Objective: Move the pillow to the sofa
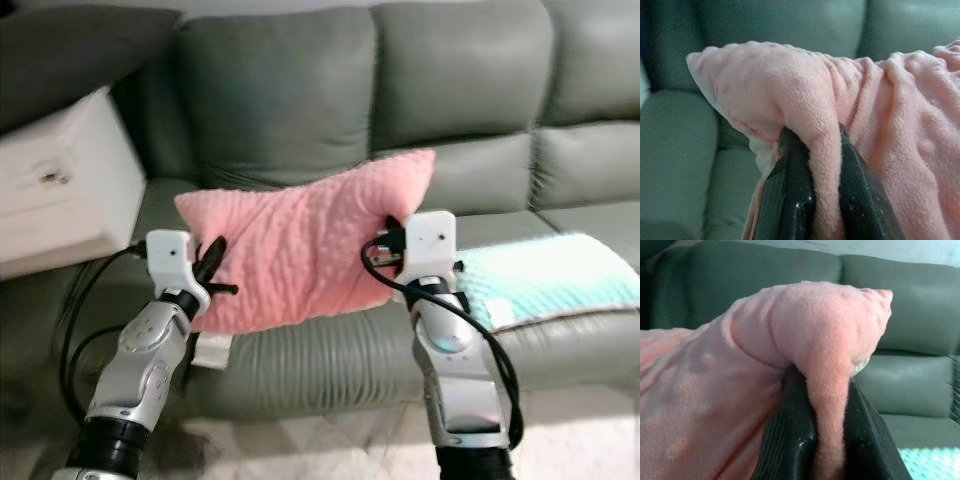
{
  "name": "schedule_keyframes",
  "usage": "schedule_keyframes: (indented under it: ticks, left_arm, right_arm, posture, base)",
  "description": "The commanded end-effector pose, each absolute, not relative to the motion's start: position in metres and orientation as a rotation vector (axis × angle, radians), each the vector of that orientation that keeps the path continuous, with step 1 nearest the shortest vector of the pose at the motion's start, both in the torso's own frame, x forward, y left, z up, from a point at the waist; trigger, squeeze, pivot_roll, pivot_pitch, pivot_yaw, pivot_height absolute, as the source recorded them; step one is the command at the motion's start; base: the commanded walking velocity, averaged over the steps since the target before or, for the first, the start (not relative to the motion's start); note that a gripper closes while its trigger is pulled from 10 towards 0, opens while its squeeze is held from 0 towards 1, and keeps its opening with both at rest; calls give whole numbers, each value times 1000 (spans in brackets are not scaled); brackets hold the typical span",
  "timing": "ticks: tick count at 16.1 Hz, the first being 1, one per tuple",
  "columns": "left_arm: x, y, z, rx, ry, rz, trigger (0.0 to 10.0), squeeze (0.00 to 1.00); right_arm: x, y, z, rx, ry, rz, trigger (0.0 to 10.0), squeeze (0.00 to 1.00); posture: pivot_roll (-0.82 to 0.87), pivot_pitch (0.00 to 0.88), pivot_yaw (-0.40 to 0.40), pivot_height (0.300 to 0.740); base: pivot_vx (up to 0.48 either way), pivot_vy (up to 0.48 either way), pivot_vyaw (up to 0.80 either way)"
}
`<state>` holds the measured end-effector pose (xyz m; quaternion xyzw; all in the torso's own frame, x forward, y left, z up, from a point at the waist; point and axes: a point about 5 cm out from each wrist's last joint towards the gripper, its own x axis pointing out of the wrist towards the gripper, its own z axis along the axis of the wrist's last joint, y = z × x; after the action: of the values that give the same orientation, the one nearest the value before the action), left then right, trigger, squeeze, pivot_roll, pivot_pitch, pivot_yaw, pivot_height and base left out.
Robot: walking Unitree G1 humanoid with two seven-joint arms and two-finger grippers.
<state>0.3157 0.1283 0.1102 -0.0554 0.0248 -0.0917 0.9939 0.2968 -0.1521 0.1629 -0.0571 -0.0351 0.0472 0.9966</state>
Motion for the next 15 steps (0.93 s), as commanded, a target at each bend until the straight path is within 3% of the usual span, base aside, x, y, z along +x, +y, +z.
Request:
schedule_keyframes:
  ticks: [1,3,11,15]
  left_arm:
    - [316,132,116,-99,23,-175,10000,0]
    - [316,132,116,-98,24,-175,10000,0]
    - [315,129,116,-120,27,-216,10000,0]
    - [313,129,115,-124,29,-228,10000,0]
  right_arm:
    - [297,-145,173,-108,-118,122,10000,0]
    - [298,-144,172,-106,-118,119,10000,0]
    - [299,-147,173,-96,-121,94,10000,0]
    - [299,-146,172,-96,-120,97,10000,0]
  posture:
    - [-140,0,40,740]
    - [-137,0,39,740]
    - [-141,0,44,740]
    - [-141,0,43,740]
  base:
    - [0,0,800]
    - [0,0,678]
    - [0,0,0]
    - [322,0,0]
